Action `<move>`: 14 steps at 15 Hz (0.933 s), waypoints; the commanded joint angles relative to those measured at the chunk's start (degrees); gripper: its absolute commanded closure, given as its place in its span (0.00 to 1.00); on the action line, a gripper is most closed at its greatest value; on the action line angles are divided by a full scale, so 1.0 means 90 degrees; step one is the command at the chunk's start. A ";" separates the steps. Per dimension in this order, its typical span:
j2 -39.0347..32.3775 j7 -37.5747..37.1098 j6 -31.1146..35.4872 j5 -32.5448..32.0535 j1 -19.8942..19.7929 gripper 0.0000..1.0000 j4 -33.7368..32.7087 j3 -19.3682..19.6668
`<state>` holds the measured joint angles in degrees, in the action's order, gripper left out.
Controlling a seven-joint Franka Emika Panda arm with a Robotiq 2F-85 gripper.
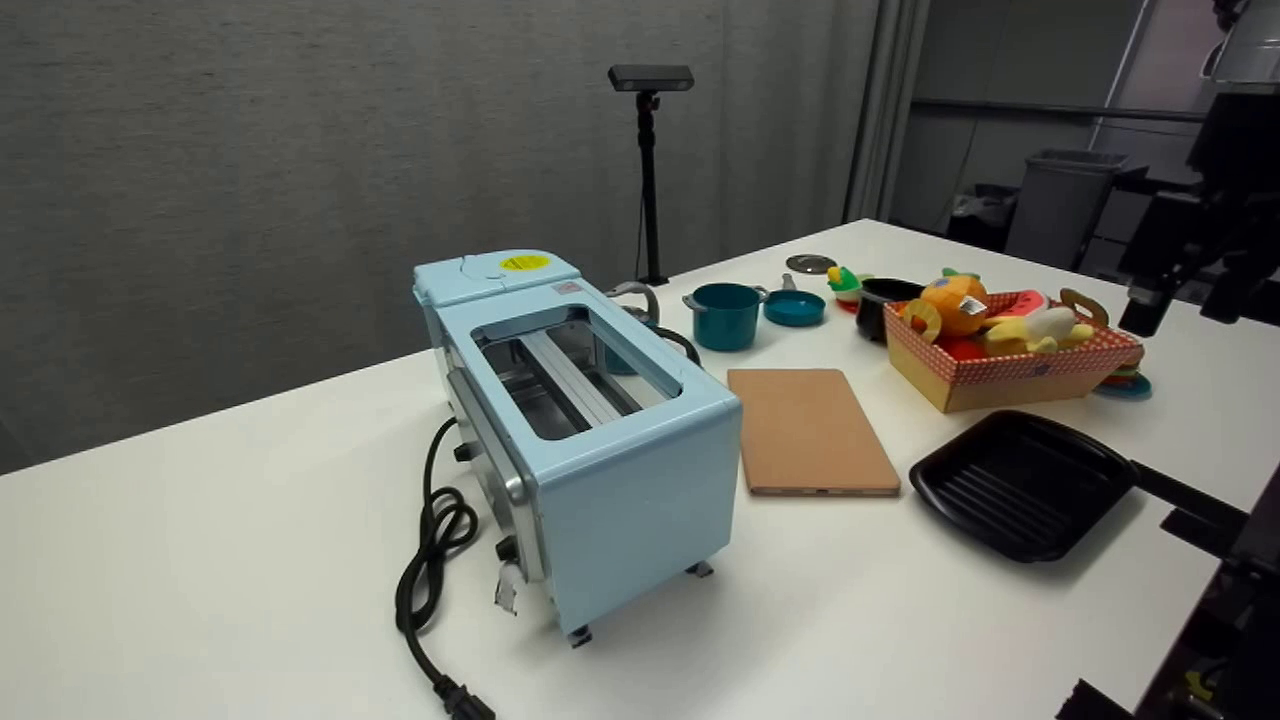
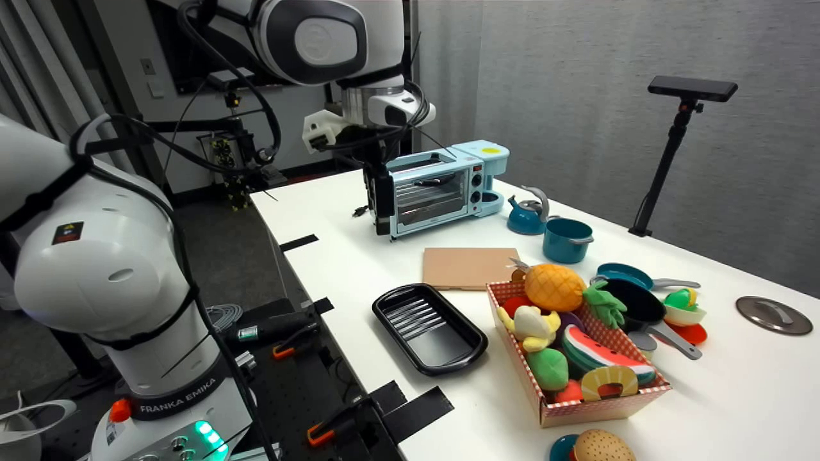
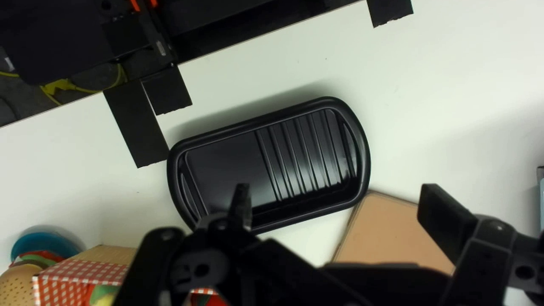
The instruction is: Pick the banana plush toy from the box and put it in the pot
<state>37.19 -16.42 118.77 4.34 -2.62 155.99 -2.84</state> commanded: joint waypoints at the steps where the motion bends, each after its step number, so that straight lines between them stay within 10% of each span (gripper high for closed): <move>1: -0.0250 0.0137 0.0047 -0.0084 -0.0213 0.00 -0.0239 0.0162; 14: -0.1547 0.0347 0.0070 0.0040 -0.0314 0.00 -0.1247 0.0616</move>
<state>26.44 -14.80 118.84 4.18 -4.89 147.61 2.29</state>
